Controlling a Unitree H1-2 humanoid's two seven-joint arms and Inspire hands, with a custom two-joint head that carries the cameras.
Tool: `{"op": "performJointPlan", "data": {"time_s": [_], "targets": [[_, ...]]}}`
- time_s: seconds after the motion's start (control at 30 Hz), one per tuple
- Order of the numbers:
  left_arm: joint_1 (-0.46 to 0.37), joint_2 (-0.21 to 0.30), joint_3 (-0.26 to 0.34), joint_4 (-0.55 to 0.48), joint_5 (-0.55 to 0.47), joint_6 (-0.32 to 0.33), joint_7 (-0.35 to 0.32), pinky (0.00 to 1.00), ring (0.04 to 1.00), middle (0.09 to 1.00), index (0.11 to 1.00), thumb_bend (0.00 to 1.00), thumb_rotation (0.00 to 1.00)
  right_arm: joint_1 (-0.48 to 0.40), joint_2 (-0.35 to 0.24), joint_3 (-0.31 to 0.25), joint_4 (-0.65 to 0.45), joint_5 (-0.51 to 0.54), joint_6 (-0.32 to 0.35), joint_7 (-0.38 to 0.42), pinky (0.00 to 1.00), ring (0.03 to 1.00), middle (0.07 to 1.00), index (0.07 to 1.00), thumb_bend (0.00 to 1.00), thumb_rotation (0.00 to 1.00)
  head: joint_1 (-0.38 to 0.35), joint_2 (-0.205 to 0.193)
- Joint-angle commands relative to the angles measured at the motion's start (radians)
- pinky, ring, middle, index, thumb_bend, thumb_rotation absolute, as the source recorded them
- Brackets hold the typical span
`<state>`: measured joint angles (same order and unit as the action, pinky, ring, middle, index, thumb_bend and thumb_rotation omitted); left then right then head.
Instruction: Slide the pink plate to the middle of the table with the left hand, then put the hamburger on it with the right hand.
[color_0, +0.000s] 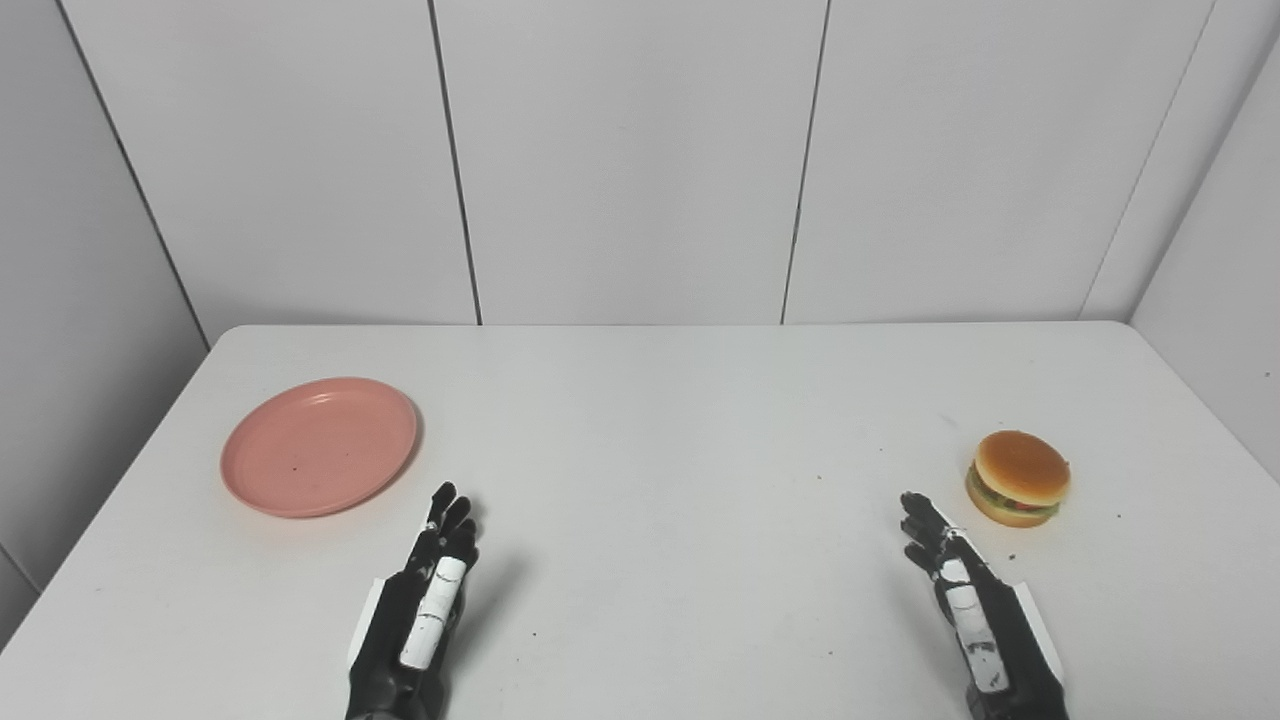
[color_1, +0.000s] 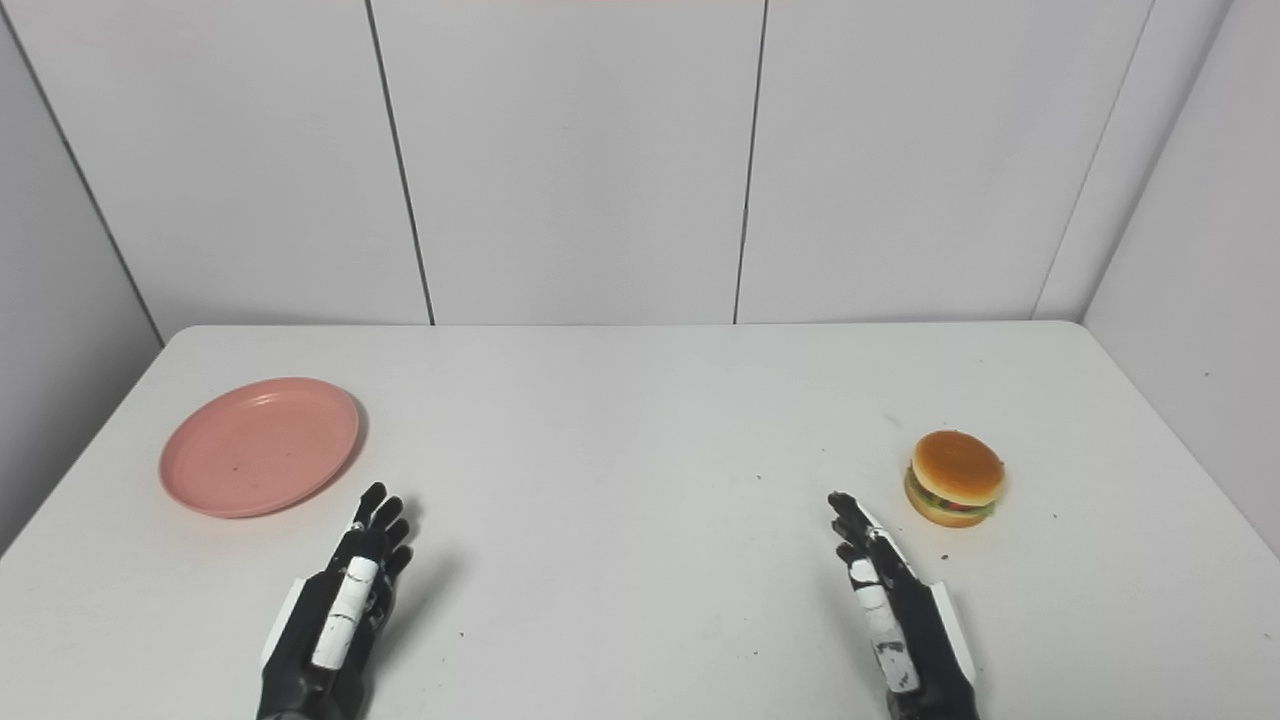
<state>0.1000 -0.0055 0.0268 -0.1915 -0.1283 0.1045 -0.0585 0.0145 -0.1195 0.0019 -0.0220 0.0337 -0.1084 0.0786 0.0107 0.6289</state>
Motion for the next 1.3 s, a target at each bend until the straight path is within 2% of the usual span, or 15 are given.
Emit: {"op": "performJointPlan", "data": {"time_s": [0.0,0.73,1.27], "targets": [[0.019,0.016,-0.007,-0.015,0.001,-0.003,-0.013,1.00,1.000,1.000,0.999,0.90,0.77,-0.032,-0.004,0.005,0.043,-0.004,0.014,0.010,0.93,0.926,0.926,0.866,0.89,1.00,0.001,-0.001],[0.019,0.018,-0.008,-0.020,-0.003,0.005,-0.015,1.00,1.000,1.000,0.997,0.89,0.78,-0.030,-0.006,0.015,0.030,-0.017,0.038,0.007,0.91,0.904,0.912,0.862,0.87,1.00,-0.003,0.002],[0.021,0.021,-0.006,-0.025,-0.007,0.013,-0.023,1.00,1.000,1.000,0.999,0.90,0.78,-0.033,-0.009,0.016,0.038,-0.018,0.028,0.011,0.91,0.904,0.911,0.859,0.87,1.00,0.001,-0.001]]}}
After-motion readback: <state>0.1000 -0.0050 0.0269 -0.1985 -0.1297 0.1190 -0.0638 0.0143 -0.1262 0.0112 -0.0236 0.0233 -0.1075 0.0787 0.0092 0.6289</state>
